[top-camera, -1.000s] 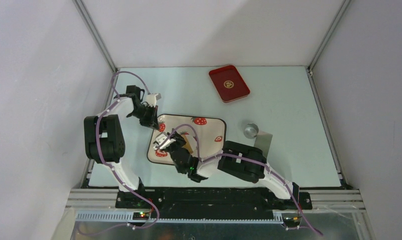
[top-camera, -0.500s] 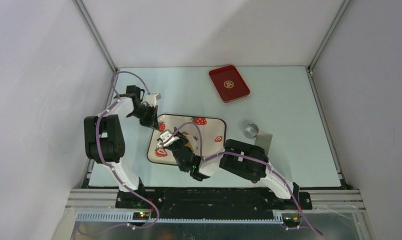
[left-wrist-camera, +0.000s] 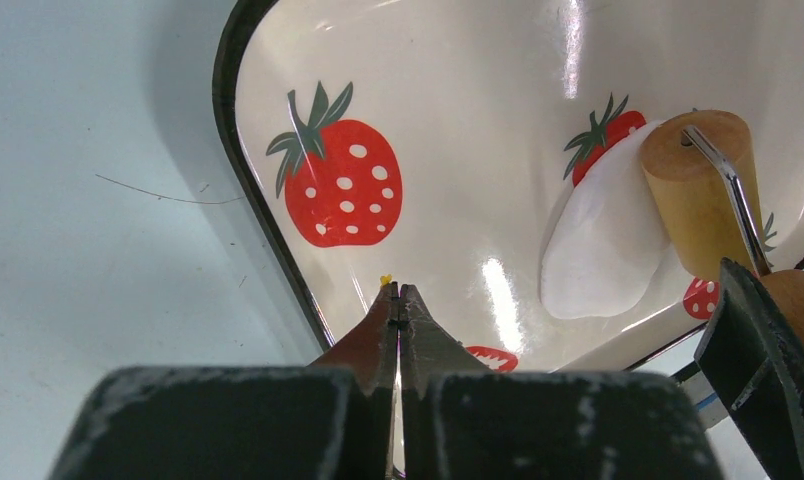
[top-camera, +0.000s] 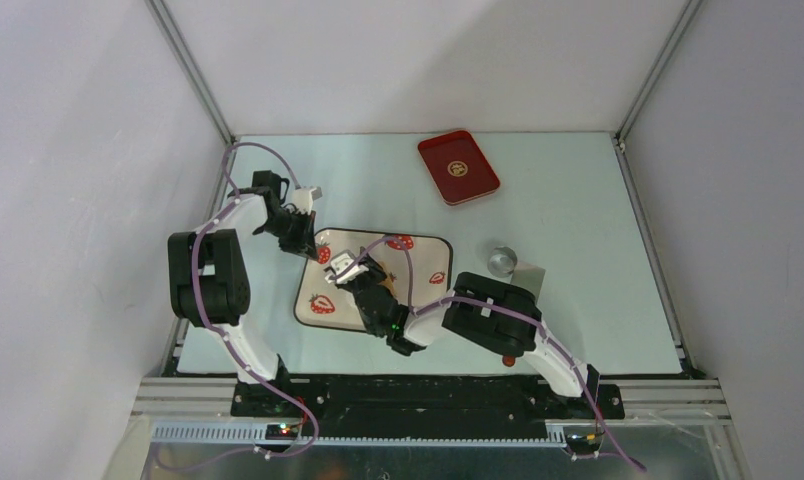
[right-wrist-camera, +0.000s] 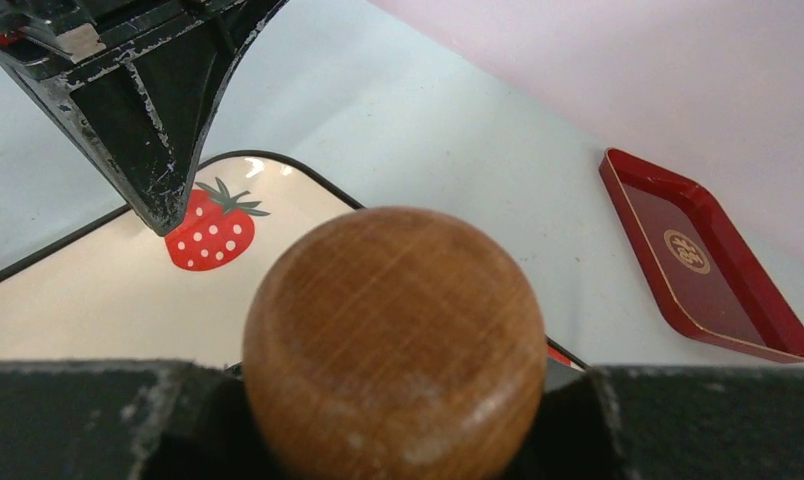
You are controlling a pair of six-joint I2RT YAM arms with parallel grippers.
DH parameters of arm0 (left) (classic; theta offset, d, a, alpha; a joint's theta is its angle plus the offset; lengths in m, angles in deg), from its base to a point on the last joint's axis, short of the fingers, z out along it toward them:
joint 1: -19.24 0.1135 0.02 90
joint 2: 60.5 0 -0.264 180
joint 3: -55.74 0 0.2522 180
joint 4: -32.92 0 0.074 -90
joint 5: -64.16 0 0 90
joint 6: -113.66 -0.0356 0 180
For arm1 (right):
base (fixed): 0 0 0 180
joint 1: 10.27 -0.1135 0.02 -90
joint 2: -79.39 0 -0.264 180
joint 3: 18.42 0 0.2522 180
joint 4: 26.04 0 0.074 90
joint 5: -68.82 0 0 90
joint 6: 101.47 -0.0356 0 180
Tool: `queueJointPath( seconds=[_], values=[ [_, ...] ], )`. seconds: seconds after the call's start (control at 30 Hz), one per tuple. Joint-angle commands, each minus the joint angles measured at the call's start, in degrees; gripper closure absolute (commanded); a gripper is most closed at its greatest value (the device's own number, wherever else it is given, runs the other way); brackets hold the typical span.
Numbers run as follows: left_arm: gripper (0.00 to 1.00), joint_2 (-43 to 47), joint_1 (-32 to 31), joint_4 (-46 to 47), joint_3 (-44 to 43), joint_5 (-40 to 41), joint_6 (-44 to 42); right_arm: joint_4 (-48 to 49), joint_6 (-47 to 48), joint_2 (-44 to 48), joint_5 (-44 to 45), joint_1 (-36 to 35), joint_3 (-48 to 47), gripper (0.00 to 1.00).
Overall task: Roll out the dumpling wrappers from the dough
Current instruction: Flatten out the dough on the work surface.
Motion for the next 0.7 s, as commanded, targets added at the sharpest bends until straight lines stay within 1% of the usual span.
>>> queueJointPath(
  seconds=[0.0, 0.23, 0.43, 0.53, 0.6, 0.67],
  values=[
    [1.00, 1.9, 0.2, 0.6, -0.5, 0.0, 0.8, -7.0, -2.6, -1.9, 1.9, 1.6, 2.3, 1.00],
    [1.00, 1.9, 0.1, 0.6, -0.5, -0.1, 0.9, -7.4, -2.0, -2.4, 2.8, 1.8, 1.7, 1.00],
    [1.00, 2.1, 0.2, 0.6, -0.4, -0.2, 0.7, -12.9, -5.3, -2.1, 3.7, 3.3, 0.5, 1.00],
    [1.00, 1.8, 0.2, 0.6, -0.5, -0.3, 0.7, -14.0, -5.8, -2.2, 3.6, 3.7, 0.5, 1.00],
    [1.00, 1.6, 0.1, 0.6, -0.6, -0.3, 0.8, -12.9, -4.5, -2.6, 3.1, 3.2, 0.5, 1.00],
    [1.00, 1.4, 0.2, 0.6, -0.6, -0.2, 0.8, -9.1, -1.4, -3.6, 2.8, 2.2, 0.5, 1.00]
  ],
)
